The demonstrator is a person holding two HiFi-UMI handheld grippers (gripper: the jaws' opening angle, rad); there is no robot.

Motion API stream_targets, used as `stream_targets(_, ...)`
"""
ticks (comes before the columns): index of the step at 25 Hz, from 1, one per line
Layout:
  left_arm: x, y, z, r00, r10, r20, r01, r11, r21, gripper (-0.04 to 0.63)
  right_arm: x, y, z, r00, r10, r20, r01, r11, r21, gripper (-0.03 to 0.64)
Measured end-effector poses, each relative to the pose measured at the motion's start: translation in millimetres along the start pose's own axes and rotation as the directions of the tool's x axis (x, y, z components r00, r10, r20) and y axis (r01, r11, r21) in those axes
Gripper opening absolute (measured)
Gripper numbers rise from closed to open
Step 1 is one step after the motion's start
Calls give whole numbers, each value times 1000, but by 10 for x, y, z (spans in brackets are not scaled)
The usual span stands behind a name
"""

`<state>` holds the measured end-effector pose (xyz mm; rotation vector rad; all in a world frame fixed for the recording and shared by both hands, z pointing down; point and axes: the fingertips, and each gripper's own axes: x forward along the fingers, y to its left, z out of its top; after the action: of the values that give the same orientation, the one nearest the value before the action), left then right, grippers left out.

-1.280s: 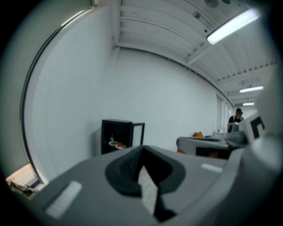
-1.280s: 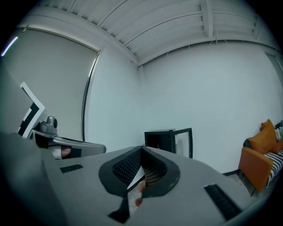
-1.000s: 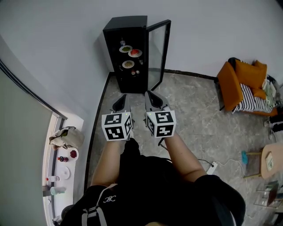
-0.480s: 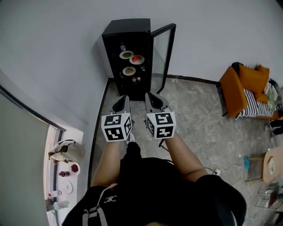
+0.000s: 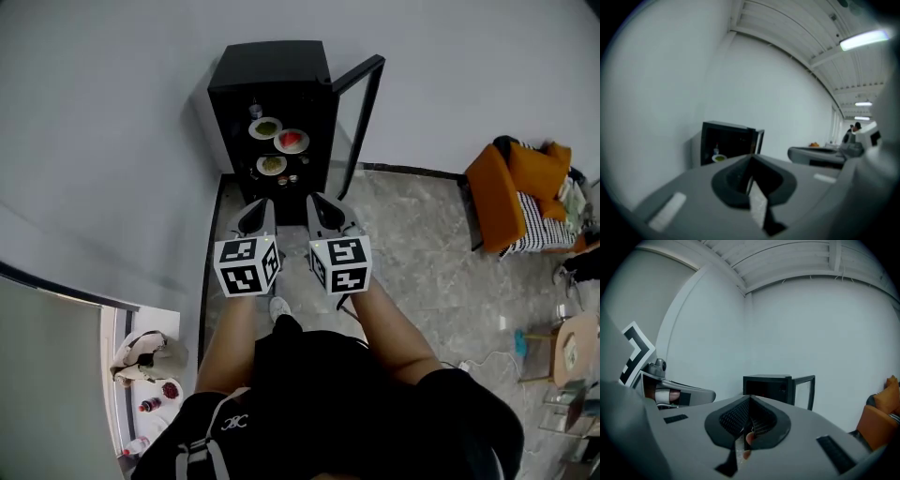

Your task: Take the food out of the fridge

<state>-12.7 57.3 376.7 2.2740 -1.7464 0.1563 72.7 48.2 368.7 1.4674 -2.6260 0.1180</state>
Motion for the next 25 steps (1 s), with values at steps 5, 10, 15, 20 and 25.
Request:
stream_targets(5,437,442,157,1000,-23,-19,22,1000,-15,-2,634,-25,93,1000,-16,-20,16,1000,-2,-11)
stream_targets(10,818,844,278,999,-42,-34,41,999,-34,-2,1185,5,187,999,-41,-32,39,998,-45,-11)
stream_targets(15,1142,1128,334,997,-69,-41,67,996,-58,-2,1634,-12,181,996,-66,-61,62,996,-65,-11)
stream_targets(20,1403,1288,310,994,-97,-60,91,992,-85,-2,1914,-26,108,992,-83,-99,73,992,-105,-11)
stream_targets(25,1628,1292,111,985,-136,-104,122,984,-131,-2,2035,-194,-53,984,-111,-137,100,991,-90,-11)
